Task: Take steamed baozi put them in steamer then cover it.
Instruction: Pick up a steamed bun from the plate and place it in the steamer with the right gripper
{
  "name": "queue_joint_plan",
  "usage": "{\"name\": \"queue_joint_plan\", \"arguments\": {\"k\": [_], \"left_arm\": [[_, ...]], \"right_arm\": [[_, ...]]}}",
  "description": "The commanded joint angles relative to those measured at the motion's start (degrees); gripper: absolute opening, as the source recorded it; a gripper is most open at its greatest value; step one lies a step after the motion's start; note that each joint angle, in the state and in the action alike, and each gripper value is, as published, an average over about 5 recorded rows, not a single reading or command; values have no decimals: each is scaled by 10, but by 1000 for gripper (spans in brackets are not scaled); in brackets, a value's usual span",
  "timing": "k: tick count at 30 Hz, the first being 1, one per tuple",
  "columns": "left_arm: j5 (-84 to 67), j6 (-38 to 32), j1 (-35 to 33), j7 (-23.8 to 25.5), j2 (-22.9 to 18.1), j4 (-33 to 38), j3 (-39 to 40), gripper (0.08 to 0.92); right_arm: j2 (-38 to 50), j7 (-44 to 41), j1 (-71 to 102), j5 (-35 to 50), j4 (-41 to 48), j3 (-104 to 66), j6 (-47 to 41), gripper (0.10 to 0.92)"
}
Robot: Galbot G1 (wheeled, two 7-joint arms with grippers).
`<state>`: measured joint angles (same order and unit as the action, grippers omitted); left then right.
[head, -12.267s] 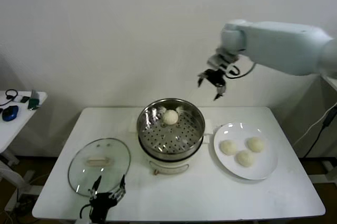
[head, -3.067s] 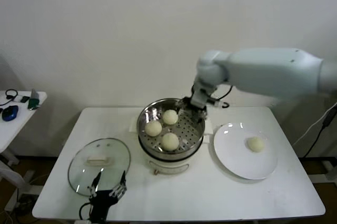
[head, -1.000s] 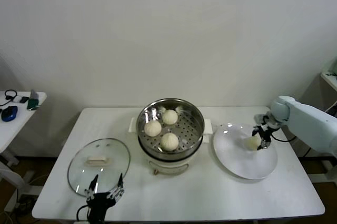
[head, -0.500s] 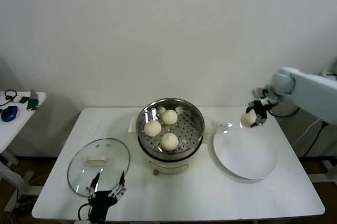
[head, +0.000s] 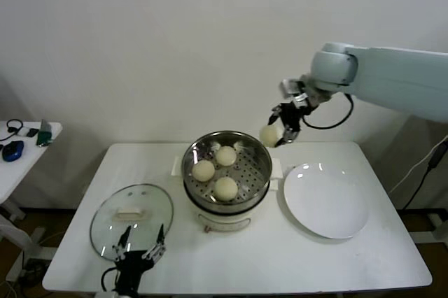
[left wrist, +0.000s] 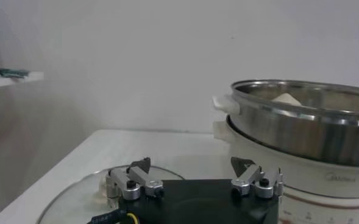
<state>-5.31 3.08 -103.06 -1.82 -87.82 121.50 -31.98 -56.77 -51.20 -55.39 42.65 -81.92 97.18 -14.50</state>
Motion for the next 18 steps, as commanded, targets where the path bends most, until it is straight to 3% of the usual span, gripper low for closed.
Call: {"name": "queue_joint_plan", "arguments": {"k": [1,8,18], "left_arm": [[-1,-1,-3,0,1,5,-3,823],[-1,-2,-6,0,1,7,-4,823],[0,-2,-5,-1,-1,9,1,823]], "right_arm": [[-75,60,80,-12,-30,6,-54,679],[-77,78,149,-65,12,-10,-65,685],[-76,111,191,-76,48,-35,-70,681]]}}
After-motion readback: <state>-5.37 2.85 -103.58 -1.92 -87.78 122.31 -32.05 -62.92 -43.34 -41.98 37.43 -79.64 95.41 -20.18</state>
